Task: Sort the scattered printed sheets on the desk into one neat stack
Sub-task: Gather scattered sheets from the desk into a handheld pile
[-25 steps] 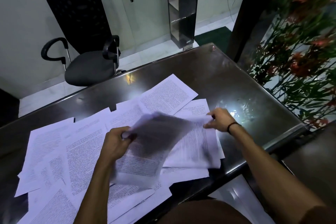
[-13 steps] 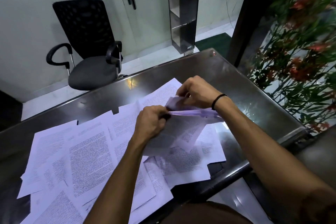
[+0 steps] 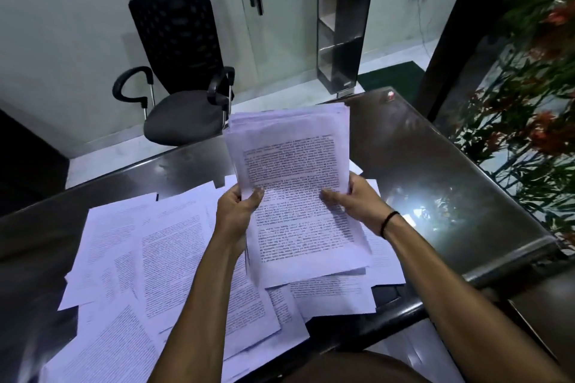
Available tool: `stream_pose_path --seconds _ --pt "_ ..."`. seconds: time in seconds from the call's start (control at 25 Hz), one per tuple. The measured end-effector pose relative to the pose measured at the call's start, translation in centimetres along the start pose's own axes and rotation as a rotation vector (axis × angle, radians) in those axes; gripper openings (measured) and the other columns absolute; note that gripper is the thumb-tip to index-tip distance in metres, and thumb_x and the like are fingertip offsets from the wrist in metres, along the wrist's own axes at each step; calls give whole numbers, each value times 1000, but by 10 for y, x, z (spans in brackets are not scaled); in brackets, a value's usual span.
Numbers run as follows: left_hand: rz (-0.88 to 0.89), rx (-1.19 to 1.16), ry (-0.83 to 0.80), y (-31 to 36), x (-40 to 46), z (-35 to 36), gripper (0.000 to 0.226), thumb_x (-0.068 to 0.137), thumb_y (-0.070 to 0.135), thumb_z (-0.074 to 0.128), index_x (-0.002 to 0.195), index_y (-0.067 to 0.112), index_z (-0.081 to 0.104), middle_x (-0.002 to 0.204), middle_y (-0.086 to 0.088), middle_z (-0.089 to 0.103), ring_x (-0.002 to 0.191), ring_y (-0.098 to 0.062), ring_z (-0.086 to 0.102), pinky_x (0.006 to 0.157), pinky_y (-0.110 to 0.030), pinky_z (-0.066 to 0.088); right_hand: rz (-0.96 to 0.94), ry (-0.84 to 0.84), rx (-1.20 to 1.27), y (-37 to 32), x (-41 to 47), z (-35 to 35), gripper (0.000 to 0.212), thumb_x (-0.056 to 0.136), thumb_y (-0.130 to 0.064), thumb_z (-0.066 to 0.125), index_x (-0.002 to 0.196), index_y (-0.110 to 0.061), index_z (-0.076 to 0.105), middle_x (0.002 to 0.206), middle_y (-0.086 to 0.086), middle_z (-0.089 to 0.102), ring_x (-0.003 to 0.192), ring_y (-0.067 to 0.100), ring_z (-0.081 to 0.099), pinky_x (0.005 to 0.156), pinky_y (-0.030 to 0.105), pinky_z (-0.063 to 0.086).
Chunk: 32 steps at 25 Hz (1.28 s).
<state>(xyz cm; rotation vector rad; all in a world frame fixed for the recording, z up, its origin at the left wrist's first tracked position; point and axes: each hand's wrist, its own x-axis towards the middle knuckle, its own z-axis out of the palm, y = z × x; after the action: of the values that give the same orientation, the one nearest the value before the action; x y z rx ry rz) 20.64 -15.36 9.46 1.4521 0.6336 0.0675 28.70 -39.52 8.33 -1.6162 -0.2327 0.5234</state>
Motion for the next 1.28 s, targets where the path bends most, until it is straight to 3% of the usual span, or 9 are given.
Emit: stream_pose_path --seconds 0.16,0.28,0.4,0.6,0.8,0.92,1.08,1.2,1.28 --pt "-43 14 -59 -6 -4 -18 54 95 25 69 135 28 33 122 -5 66 106 -26 70 86 -43 61 69 -53 255 4 -4 12 38 92 -9 65 129 -11 57 121 9 70 106 28 69 87 40 58" --pt "-148 -41 -129 -31 -1 -39 48 96 21 67 140 25 47 126 -6 70 110 -34 69 94 -57 56 135 -130 316 16 -4 33 37 94 -4 61 130 -10 56 120 9 70 106 27 69 87 39 58" --pt "-260 -126 -142 -73 -4 -59 41 97 7 62 136 19 60 125 -10 72 114 -37 68 97 -57 53 197 -118 162 47 0 58 45 91 -6 67 134 -15 55 124 3 68 113 23 66 95 43 54" --pt "-302 -49 78 -118 -19 -92 36 94 7 69 129 13 65 123 -14 72 109 -36 70 99 -56 53 223 -144 -15 87 10 101 60 87 -24 73 141 -24 48 137 -4 58 125 19 56 105 45 46" --pt "-293 -78 300 -121 -24 -141 28 92 7 72 119 12 70 117 -15 74 103 -36 71 98 -56 53 346 -211 -199 96 41 140 29 97 -24 57 125 -18 55 113 -1 61 100 20 60 90 38 50" --pt "-281 -126 379 -120 -26 -170 29 94 8 69 122 13 66 115 -11 73 104 -34 70 100 -53 52 353 -125 -353 105 60 155 25 91 -29 65 113 -18 59 107 6 64 83 21 62 75 34 51" --pt "-301 -208 490 -119 -23 -194 38 93 7 69 130 10 63 118 -8 71 109 -32 67 103 -50 50 291 110 -771 115 88 172 64 75 -42 80 125 -19 47 133 10 39 119 33 45 92 41 48" --pt "-304 -245 553 -125 -20 -209 42 93 7 70 134 11 62 123 -9 71 112 -31 67 103 -52 51 396 131 -907 115 103 181 93 67 -48 85 138 -25 30 141 10 30 123 38 42 93 50 48" --pt "-299 -244 574 -129 -16 -215 45 93 7 70 136 13 61 125 -9 70 113 -32 67 103 -56 50 456 98 -979 116 106 184 106 65 -48 85 145 -26 18 139 12 36 121 39 47 95 50 43"
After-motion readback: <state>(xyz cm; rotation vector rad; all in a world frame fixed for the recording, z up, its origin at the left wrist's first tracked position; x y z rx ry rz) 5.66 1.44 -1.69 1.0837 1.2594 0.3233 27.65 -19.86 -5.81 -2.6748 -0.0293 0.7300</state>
